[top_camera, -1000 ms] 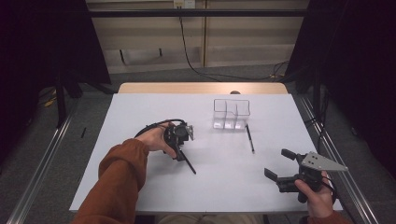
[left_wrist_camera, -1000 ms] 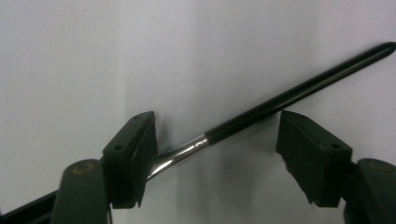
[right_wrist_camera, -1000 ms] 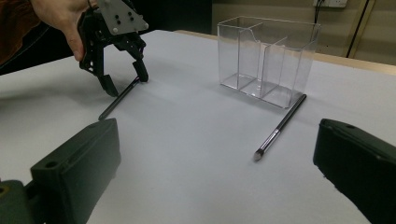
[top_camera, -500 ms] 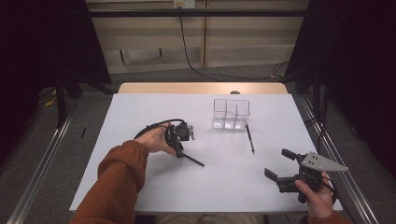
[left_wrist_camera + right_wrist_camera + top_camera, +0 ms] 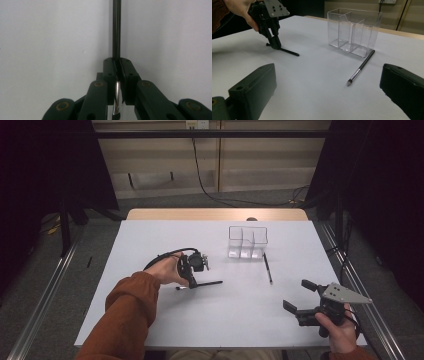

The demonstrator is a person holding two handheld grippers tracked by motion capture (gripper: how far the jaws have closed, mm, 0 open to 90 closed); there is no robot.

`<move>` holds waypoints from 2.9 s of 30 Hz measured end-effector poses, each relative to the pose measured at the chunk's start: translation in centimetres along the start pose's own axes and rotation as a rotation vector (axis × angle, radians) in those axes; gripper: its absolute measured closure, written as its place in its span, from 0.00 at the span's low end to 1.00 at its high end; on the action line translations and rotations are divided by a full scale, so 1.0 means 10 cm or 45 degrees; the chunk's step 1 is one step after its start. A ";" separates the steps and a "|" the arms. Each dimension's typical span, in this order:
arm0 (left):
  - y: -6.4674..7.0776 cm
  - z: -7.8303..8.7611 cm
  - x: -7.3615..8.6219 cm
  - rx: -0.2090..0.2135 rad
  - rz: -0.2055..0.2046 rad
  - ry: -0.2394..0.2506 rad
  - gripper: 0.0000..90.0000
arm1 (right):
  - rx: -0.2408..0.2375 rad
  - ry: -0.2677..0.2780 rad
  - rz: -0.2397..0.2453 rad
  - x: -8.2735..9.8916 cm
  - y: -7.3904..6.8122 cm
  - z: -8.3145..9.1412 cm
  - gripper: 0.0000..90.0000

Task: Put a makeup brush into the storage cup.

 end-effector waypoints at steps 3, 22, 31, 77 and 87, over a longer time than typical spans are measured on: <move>-0.01 0.00 0.01 -0.006 0.012 0.008 0.93 | -0.001 -0.001 0.000 0.00 0.00 0.00 0.00; -0.06 0.13 0.02 0.036 0.146 0.191 0.94 | -0.002 0.000 -0.003 0.00 0.00 0.00 0.00; -0.16 0.29 0.05 0.048 0.261 0.332 0.94 | 0.000 0.000 -0.002 0.00 0.01 0.01 0.00; -0.15 0.78 0.20 -0.163 0.472 0.971 0.93 | -0.001 0.002 0.003 -0.01 0.00 0.00 0.00; 0.07 0.94 0.21 -0.118 0.441 1.070 0.93 | 0.002 0.005 -0.001 -0.01 0.01 0.00 0.00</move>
Point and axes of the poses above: each handheld gripper's, and its own axes: z roughly backward along the jaws, x roughly out of its underside, y roughly to its right, the point moved 10 cm from there along -z, roughly forward along the jaws, and after that the axes turned 8 degrees about -y, right-handed, at the moved point
